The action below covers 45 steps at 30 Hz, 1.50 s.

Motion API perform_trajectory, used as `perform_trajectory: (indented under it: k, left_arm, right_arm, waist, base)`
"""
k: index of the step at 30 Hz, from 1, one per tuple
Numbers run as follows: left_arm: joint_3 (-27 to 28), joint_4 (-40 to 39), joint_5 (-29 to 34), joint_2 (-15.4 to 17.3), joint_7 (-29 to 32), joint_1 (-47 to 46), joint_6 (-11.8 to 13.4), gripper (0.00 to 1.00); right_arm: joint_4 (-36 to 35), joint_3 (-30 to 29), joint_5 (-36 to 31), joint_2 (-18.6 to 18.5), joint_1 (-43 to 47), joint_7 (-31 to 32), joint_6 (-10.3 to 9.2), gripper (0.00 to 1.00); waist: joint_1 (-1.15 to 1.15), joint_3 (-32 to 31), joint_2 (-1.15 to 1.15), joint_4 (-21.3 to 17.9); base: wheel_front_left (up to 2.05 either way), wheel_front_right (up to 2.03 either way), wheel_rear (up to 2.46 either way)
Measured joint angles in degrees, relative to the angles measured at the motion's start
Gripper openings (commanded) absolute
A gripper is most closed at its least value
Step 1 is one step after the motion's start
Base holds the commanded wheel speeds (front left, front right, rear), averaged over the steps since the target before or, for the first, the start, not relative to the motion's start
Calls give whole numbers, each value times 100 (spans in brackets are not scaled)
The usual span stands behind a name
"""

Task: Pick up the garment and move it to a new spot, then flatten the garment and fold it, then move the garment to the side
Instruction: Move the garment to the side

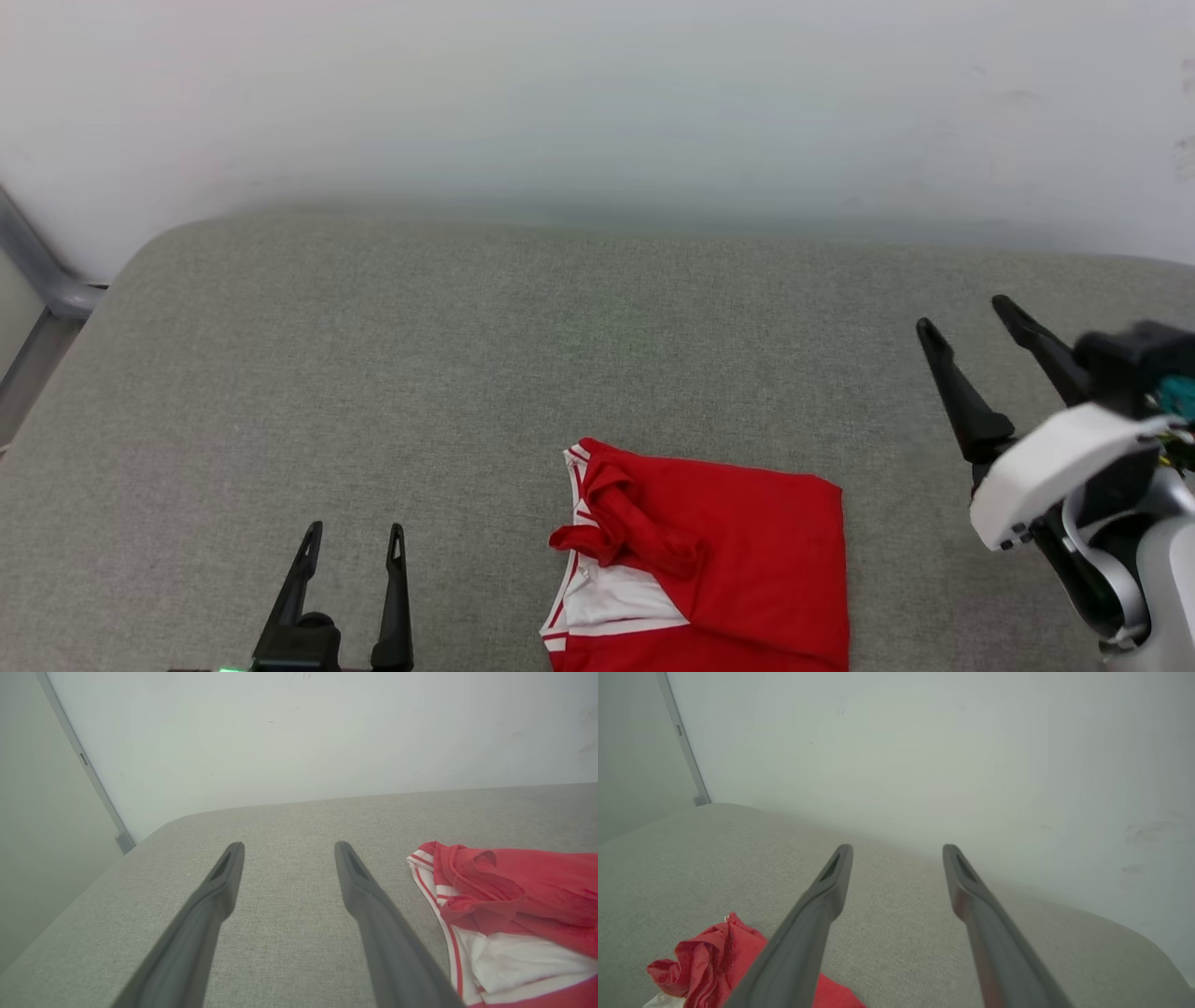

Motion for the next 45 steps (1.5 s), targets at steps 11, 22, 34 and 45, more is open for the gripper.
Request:
perform_trajectory:
  k: [11, 22, 34, 45]
  left_arm:
    - [-31, 8, 0, -36, 0, -130, -16, 100]
    - [-88, 4, 0, -94, 0, -343, -49, 100]
    - [-124, 26, -8, -158, 0, -670, -107, 100]
    - [-114, 121, -18, -188, 1, -808, -155, 100]
  right_arm:
    - [628, 1101, 1515, -850, -592, 2770, -1, 100]
    - [1013, 1450, 2202, -973, -589, 4195, -1, 100]
    - [1506, 1831, 2124, -886, -517, 4417, -1, 100]
    - [1769, 2240, 2105, -935, -492, 3942, -12, 60]
  waist:
    - [0, 196, 0, 122]
    - [0, 492, 0, 321]
    - [1, 983, 0, 582]
    - [0, 1152, 0, 682]
  base:
    - [0, 0, 0]
    - [0, 0, 0]
    - [0, 0, 0]
    - [0, 0, 0]
